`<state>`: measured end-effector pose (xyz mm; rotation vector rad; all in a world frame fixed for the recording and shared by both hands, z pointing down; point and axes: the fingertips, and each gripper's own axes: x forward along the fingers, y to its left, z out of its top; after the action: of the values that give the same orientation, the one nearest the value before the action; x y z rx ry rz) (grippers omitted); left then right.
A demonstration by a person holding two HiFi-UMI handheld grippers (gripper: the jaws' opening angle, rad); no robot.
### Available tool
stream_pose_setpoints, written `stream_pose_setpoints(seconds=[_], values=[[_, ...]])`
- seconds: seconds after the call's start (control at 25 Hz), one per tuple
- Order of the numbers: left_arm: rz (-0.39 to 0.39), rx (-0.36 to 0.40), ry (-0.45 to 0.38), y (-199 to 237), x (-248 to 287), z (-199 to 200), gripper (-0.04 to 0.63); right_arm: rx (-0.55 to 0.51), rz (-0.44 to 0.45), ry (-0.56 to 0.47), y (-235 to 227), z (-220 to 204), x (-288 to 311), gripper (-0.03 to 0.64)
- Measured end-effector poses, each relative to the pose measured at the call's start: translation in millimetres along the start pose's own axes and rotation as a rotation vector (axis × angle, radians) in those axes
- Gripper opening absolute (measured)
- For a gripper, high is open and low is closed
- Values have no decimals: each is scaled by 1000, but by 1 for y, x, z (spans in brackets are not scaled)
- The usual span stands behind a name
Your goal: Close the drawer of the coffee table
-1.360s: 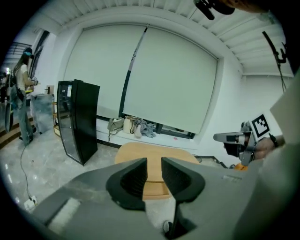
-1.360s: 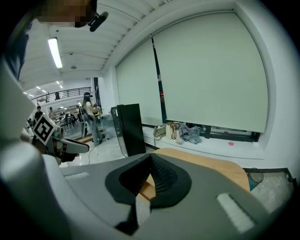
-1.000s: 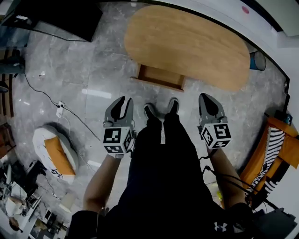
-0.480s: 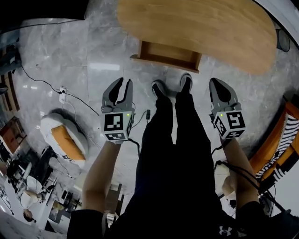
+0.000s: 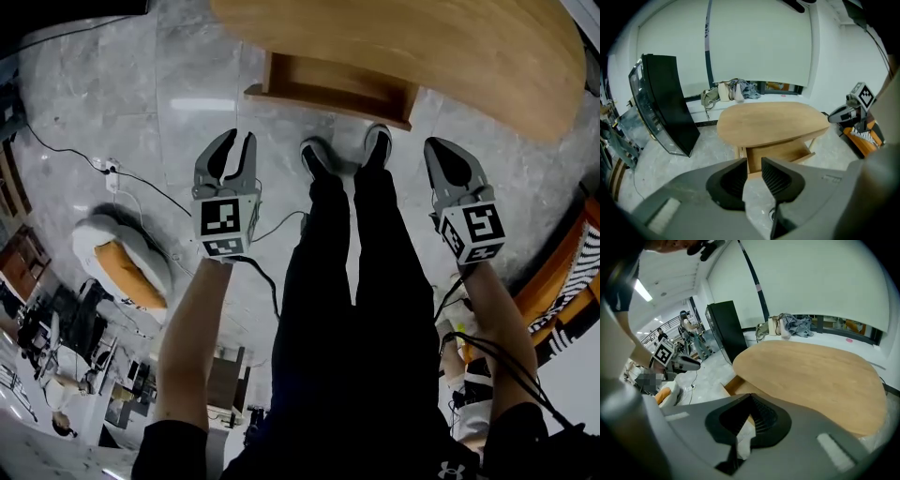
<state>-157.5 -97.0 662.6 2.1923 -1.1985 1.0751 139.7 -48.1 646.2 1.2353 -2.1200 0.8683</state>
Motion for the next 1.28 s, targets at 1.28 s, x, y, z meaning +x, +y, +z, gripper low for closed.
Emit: stream_pose_setpoints(seconds=[1.28], values=[[17,203,307,59,161,-156,195,108,-25,65,-48,-138,89,238]])
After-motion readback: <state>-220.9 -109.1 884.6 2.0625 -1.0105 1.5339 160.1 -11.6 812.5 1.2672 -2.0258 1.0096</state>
